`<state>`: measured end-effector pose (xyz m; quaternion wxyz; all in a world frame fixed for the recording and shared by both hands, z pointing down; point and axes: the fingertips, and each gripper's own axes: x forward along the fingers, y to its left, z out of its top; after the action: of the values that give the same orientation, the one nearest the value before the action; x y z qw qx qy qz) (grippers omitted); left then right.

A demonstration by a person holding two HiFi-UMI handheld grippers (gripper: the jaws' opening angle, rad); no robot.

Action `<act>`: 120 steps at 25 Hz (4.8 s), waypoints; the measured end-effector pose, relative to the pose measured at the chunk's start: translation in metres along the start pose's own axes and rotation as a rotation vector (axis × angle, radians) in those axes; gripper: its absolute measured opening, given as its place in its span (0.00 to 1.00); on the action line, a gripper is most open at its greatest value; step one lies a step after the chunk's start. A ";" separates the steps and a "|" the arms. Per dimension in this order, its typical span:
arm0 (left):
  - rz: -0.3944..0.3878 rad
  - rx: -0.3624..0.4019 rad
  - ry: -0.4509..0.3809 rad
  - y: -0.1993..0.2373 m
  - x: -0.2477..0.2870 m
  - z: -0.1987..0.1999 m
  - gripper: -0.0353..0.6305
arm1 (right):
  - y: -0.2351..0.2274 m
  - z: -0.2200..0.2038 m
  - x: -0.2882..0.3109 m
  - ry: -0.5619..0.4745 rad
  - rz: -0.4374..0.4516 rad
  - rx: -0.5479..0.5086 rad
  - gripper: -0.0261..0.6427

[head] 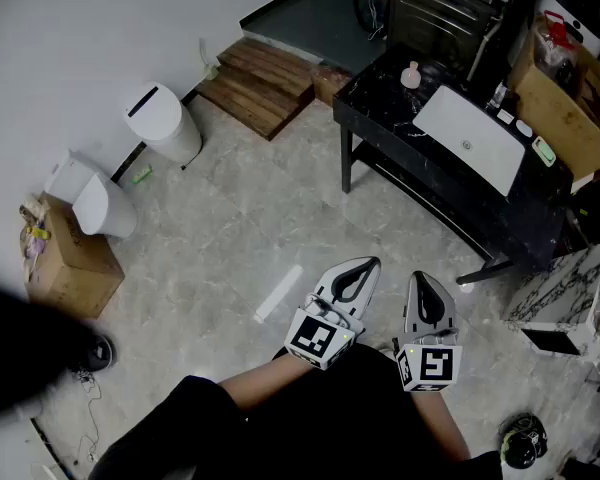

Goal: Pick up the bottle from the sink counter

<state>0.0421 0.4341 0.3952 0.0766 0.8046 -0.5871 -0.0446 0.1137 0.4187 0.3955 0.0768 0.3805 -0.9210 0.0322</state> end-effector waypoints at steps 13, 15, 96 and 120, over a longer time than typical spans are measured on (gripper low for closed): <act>0.001 -0.039 0.019 0.075 -0.043 -0.008 0.07 | 0.058 -0.015 0.038 0.027 0.015 0.087 0.10; 0.023 -0.044 0.030 0.088 -0.051 -0.012 0.07 | 0.067 -0.018 0.045 0.036 0.031 0.086 0.10; -0.092 -0.018 0.084 0.098 0.385 -0.002 0.07 | -0.352 0.007 0.235 -0.025 -0.121 0.103 0.10; -0.230 -0.088 0.131 0.430 0.435 0.030 0.07 | -0.217 0.036 0.525 0.181 -0.177 0.008 0.10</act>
<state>-0.2322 -0.1108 0.4495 0.1447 0.8636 -0.4823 -0.0260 -0.1043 -0.1049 0.4478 0.1604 0.4560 -0.8731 0.0632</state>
